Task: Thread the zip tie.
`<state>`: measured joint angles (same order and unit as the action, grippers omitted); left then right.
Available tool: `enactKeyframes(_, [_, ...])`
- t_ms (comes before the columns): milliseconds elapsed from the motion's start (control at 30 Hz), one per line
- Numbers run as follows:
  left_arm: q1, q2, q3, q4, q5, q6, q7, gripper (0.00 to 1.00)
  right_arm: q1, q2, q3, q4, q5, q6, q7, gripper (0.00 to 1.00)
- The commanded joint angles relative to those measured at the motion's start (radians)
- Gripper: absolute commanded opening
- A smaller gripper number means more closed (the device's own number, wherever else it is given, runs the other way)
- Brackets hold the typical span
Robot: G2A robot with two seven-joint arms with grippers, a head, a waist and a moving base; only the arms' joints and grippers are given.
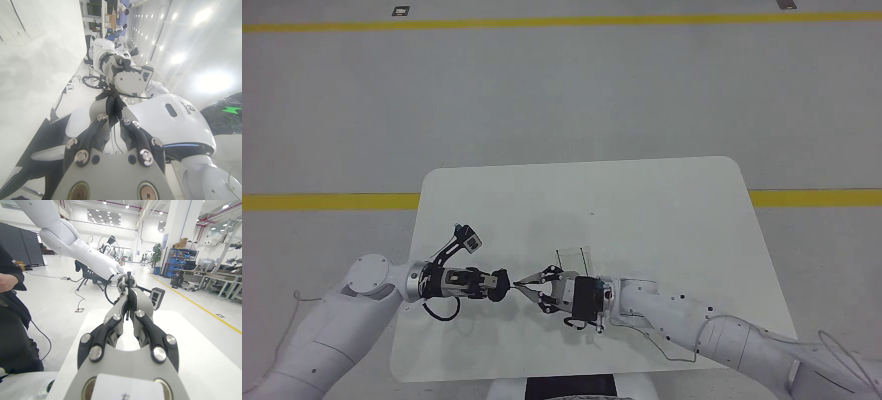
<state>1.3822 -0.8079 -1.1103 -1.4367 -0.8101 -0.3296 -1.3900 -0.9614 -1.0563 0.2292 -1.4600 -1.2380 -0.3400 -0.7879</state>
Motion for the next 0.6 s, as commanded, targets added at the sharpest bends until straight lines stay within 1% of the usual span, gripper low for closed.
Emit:
enactKeyframes(0, [0.000,0.000,0.000,0.000,0.000,0.000,0.000,0.00,0.001,-0.001,-0.001,0.002,0.004,0.000,-0.001,0.00])
enactKeyframes(233, [0.000,0.000,0.000,0.000,0.000,0.000,0.000,0.00,-0.011,-0.010,0.014,0.005,0.009,0.000,-0.013,0.00])
enactKeyframes(567, [0.000,0.000,0.000,0.000,0.000,0.000,0.000,0.00,-0.012,-0.024,-0.008,0.023,0.015,0.000,0.008,0.00])
